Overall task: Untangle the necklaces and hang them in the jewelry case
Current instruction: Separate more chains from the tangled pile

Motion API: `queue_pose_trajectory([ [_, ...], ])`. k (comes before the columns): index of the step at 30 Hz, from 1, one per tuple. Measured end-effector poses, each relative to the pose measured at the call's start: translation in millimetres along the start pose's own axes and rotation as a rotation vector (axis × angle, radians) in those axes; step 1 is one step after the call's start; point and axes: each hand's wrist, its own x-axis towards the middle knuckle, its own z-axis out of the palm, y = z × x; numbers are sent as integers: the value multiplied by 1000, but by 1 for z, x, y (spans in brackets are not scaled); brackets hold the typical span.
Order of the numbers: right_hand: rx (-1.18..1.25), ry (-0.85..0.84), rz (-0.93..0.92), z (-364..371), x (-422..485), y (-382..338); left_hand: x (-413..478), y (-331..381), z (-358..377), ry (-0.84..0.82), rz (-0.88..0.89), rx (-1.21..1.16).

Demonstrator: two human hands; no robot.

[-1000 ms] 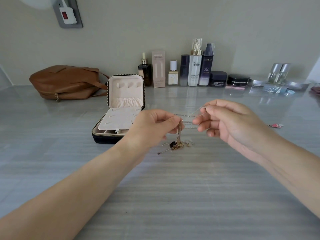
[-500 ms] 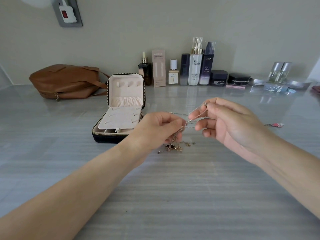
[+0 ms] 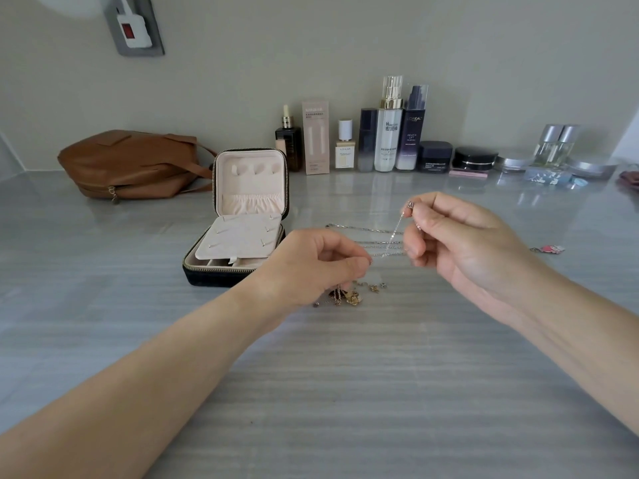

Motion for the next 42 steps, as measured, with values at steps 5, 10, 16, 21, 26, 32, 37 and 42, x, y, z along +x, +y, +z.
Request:
queue_pose_trajectory([
  [5, 20, 40, -35, -1, 1, -2, 2, 0, -1, 35, -10, -31],
  [10, 79, 23, 13, 0, -1, -4, 4, -2, -3, 67, -32, -68],
  [16, 48, 52, 30, 1, -1, -4, 4, -2, -6, 79, -24, -133],
  [21, 27, 82, 45, 0, -1, -7, 7, -5, -9, 130, -22, -110],
  [26, 63, 121, 45, -1, -2, -9, 8, -5, -11, 194, -20, -175],
  [32, 69, 138, 26, -4, -1, -12, 9, -3, -12, 260, -29, -98],
  [37, 103, 168, -9, -6, -2, -15, 9, -3, -13, 315, -35, 6],
  [42, 101, 162, -7, -6, -3, -16, 11, -9, -14, 325, 29, 234],
])
